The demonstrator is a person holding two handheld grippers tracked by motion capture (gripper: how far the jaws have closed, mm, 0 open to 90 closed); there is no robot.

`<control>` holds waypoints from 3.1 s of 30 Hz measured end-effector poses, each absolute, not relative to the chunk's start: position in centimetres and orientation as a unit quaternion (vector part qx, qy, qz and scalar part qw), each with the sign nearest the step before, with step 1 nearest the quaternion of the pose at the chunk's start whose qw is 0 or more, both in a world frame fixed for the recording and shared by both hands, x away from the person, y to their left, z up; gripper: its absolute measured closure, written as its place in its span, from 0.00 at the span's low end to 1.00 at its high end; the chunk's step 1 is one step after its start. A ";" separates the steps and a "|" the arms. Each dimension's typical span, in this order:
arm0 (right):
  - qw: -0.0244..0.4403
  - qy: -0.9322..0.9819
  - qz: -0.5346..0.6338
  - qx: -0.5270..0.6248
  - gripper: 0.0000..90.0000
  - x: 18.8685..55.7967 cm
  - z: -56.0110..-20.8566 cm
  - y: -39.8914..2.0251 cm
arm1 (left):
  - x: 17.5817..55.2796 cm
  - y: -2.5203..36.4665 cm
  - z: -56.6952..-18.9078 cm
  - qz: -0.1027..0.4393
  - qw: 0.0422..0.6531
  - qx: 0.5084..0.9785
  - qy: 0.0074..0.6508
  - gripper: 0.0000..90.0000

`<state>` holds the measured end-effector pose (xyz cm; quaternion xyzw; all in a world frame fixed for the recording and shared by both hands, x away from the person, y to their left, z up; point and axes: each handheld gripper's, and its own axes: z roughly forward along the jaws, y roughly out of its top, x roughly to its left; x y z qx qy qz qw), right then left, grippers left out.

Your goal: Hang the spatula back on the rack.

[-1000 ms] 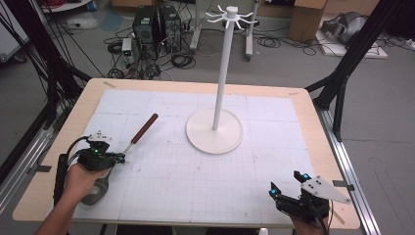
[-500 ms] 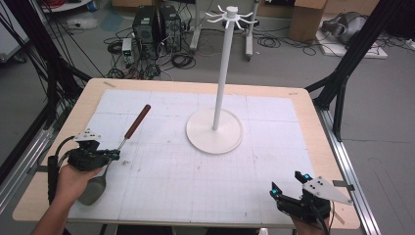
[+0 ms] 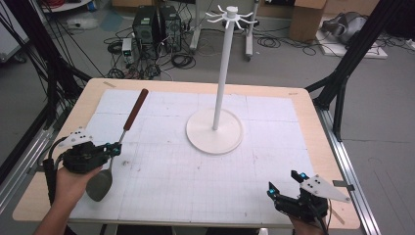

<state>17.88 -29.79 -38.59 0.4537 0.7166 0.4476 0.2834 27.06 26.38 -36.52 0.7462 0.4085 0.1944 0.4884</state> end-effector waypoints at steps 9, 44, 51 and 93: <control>0.264 0.726 0.469 0.428 0.18 18.2 -37.9 -28.4 | 25.5 23.5 -35.2 0.195 0.537 0.742 0.351 0.93; 0.184 0.714 0.609 0.294 0.32 23.8 -29.5 -17.4 | 23.3 10.0 -34.7 0.177 0.556 0.772 0.253 0.93; 0.171 0.708 0.619 0.294 0.33 24.7 -28.8 -15.5 | 23.2 8.7 -35.0 0.175 0.554 0.773 0.254 0.93; 0.094 0.696 0.662 0.261 0.81 25.5 -25.9 -13.3 | 22.2 9.8 -34.5 0.164 0.604 0.742 0.240 0.78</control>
